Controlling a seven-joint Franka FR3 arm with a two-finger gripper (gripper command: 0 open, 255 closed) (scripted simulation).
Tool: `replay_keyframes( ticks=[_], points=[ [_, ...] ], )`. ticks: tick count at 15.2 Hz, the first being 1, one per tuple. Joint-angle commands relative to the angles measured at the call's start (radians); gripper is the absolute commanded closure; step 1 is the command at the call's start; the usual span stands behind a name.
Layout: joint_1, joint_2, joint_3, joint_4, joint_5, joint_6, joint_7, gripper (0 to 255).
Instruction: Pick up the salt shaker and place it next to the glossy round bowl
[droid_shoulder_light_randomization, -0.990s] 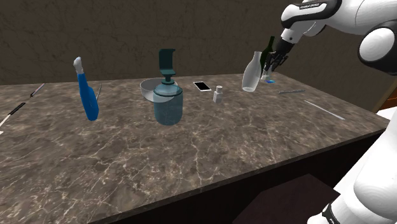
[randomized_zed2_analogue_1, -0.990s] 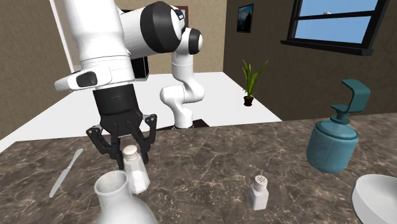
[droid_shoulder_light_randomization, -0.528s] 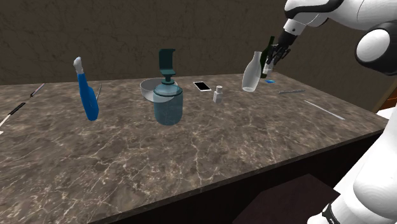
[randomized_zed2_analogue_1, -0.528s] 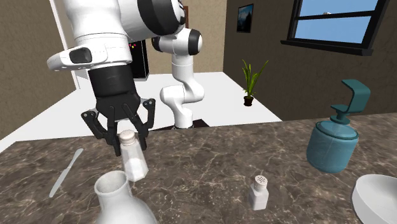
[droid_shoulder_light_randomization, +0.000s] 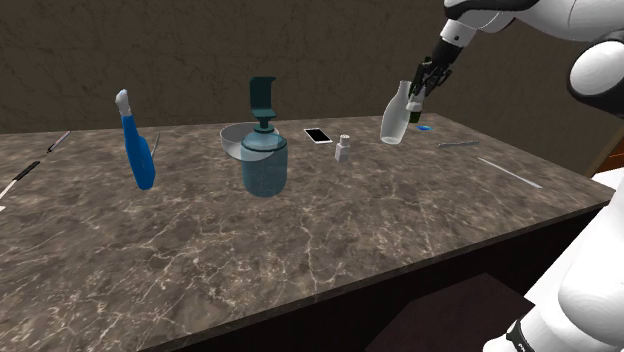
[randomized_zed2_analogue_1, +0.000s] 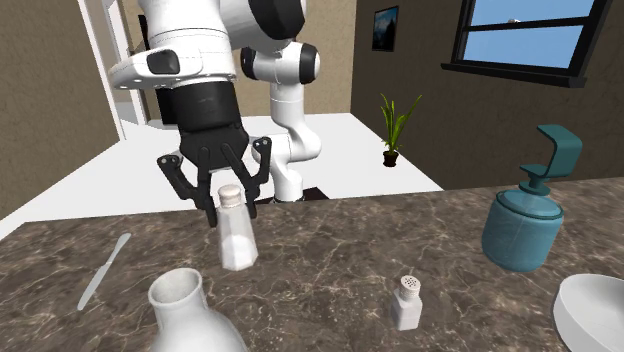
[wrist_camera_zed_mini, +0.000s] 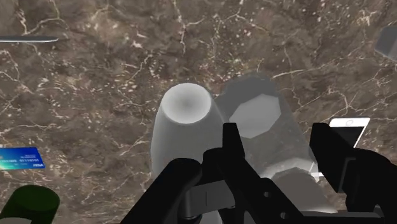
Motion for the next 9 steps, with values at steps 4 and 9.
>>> replay_keyframes(
  ticks=[4,9],
  points=[
    [0.087,-0.060,0.047,-0.073,-0.055,0.045,0.126,255],
    [0.160,-0.092,0.097,-0.115,-0.098,0.077,0.249,255]
  ],
)
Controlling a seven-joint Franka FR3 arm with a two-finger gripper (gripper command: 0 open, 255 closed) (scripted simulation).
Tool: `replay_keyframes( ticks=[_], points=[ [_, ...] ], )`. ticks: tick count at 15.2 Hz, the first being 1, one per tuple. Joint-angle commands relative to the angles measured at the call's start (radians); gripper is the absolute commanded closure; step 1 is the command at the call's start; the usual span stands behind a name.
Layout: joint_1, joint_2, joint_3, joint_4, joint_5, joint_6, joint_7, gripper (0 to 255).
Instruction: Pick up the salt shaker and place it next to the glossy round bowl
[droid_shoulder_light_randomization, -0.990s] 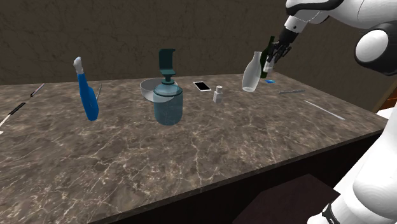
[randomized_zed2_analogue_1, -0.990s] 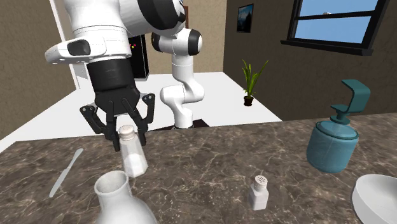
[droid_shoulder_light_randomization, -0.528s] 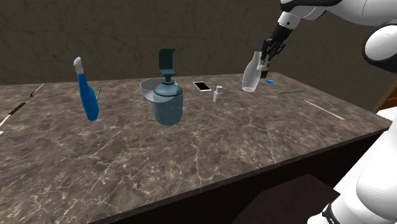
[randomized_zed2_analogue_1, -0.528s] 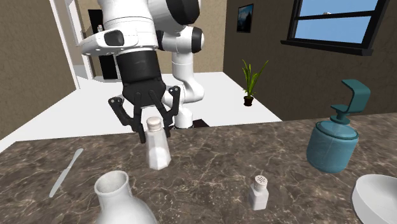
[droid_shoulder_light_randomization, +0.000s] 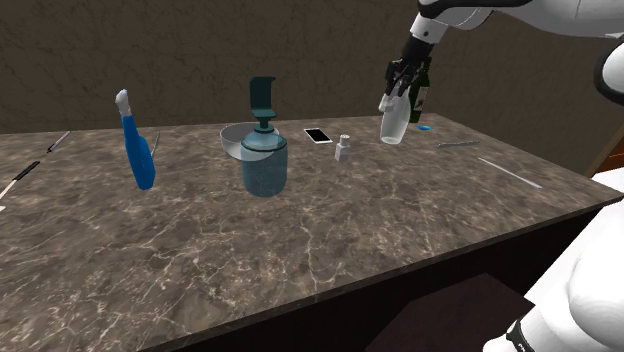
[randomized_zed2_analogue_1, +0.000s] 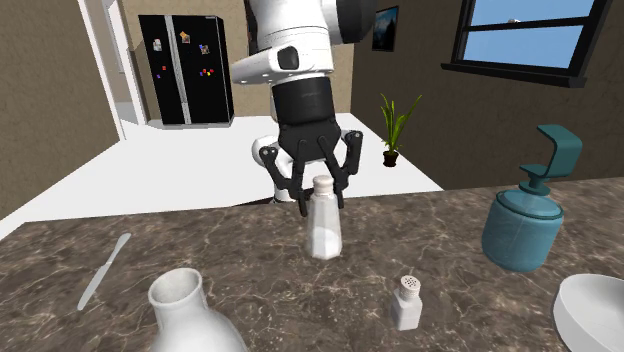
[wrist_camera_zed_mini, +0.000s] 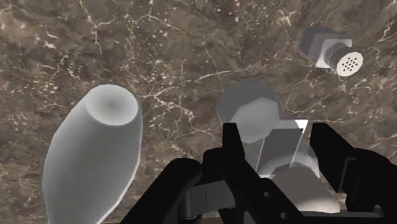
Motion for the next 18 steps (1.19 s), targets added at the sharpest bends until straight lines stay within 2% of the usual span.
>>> replay_keyframes(
  ticks=[1,10,18],
  points=[
    [0.028,-0.012,0.020,-0.020,-0.017,0.016,0.050,255],
    [0.142,0.010,0.111,0.006,-0.070,0.037,0.261,255],
    [0.238,0.103,0.178,0.129,-0.107,0.019,0.435,255]
  ],
)
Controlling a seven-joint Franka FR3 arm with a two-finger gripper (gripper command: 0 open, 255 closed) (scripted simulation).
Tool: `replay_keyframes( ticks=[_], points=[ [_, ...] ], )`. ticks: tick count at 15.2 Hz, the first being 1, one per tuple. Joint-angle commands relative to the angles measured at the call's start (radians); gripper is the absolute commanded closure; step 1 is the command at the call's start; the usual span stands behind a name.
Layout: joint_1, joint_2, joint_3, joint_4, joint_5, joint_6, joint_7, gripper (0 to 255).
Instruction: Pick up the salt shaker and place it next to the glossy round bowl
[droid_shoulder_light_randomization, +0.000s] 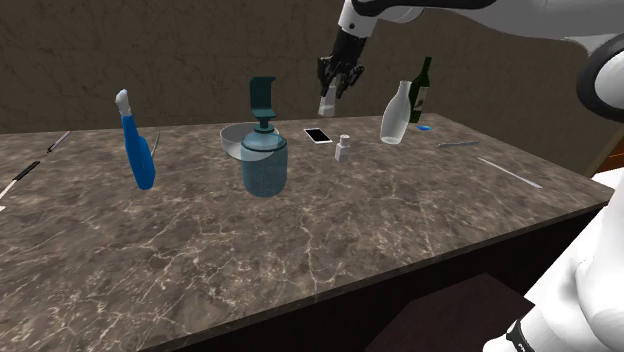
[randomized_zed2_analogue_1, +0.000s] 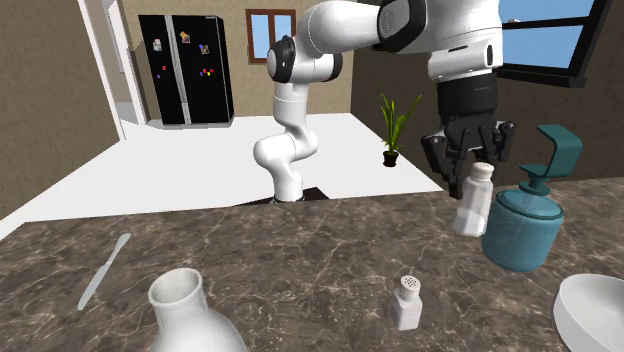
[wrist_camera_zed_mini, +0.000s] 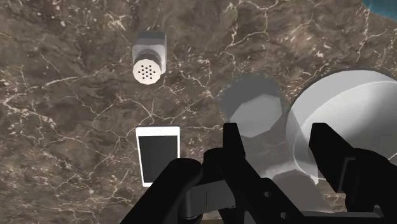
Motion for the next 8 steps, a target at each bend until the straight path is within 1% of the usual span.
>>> replay_keyframes(
  ticks=[1,4,8],
  points=[
    [0.025,0.026,0.015,0.031,-0.011,-0.003,0.045,255],
    [0.065,0.093,0.037,0.126,-0.024,-0.029,0.112,255],
    [0.069,0.074,0.038,0.044,-0.027,0.034,0.112,255]
  ],
)
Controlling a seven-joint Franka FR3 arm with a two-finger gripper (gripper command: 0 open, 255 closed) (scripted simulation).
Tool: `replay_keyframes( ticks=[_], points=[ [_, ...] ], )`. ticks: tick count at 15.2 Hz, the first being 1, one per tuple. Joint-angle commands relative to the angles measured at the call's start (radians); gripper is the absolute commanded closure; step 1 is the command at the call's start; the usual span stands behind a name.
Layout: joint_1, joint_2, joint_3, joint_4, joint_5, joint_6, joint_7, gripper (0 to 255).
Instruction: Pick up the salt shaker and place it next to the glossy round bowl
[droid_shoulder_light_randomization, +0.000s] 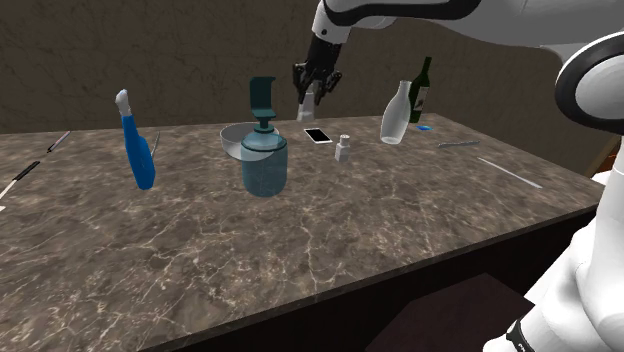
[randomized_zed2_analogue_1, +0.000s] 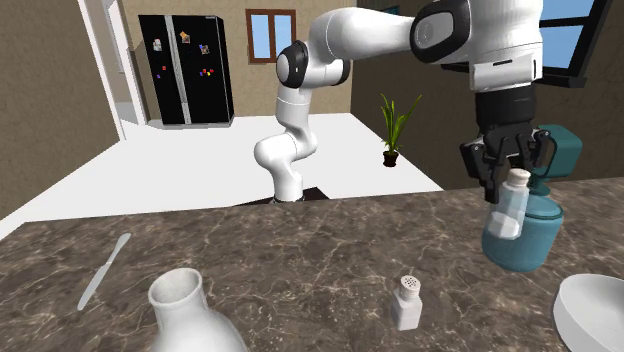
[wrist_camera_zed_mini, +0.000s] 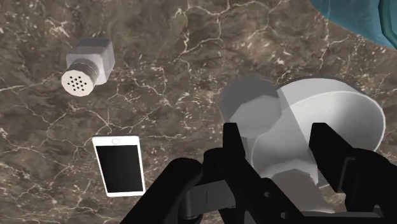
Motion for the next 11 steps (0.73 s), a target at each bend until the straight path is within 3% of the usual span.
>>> replay_keyframes(
  ticks=[1,11],
  points=[
    [0.002,-0.006,0.001,-0.036,-0.001,0.031,0.001,255],
    [0.007,-0.025,0.002,-0.198,-0.003,0.174,-0.001,255]
  ],
)
